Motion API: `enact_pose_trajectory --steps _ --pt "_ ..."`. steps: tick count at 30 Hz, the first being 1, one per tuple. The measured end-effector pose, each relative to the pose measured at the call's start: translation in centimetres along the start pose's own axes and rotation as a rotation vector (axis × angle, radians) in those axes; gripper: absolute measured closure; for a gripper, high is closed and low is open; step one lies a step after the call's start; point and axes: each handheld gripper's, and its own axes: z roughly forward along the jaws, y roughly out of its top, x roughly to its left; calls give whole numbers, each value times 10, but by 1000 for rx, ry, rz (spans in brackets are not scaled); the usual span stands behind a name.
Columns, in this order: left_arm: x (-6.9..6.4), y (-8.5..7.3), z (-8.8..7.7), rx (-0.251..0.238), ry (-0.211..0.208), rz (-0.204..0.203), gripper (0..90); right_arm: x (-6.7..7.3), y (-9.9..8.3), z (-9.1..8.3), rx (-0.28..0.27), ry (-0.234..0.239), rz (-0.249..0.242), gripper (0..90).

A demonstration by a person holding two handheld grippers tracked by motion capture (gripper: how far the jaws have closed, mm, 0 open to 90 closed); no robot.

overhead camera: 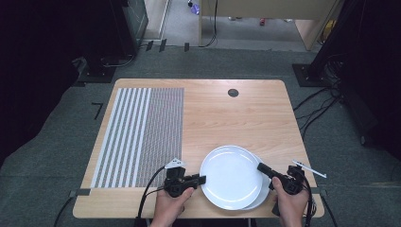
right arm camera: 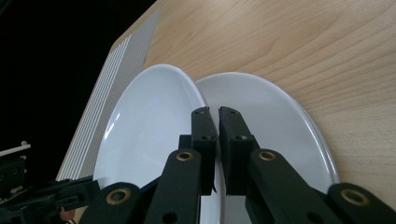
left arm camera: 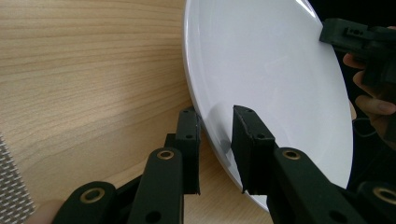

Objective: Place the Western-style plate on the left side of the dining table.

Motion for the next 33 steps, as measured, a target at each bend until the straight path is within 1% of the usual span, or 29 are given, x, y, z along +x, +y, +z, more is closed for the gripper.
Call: enact_pose_trajectory --steps 5,10,14,18,23,26,29,33 --pt "1 0 -3 -3 7 -8 739 3 0 3 -3 -4 3 862" --pt "1 2 -5 -7 0 -11 741 4 0 4 -2 0 7 862" --pt "1 2 -7 -13 -2 -16 741 6 2 4 -11 8 12 860" --pt "2 3 -10 -18 8 -17 741 11 3 8 -19 7 3 857" --pt "3 5 -13 -27 7 -22 741 14 4 11 -20 2 -1 858" --pt "4 6 -16 -35 5 -24 743 16 4 13 -22 2 -11 858" --pt "5 7 -17 -36 5 -26 742 18 4 14 -18 3 -7 858" --pt "7 8 -18 -37 4 -31 742 21 5 17 -20 1 -14 857"
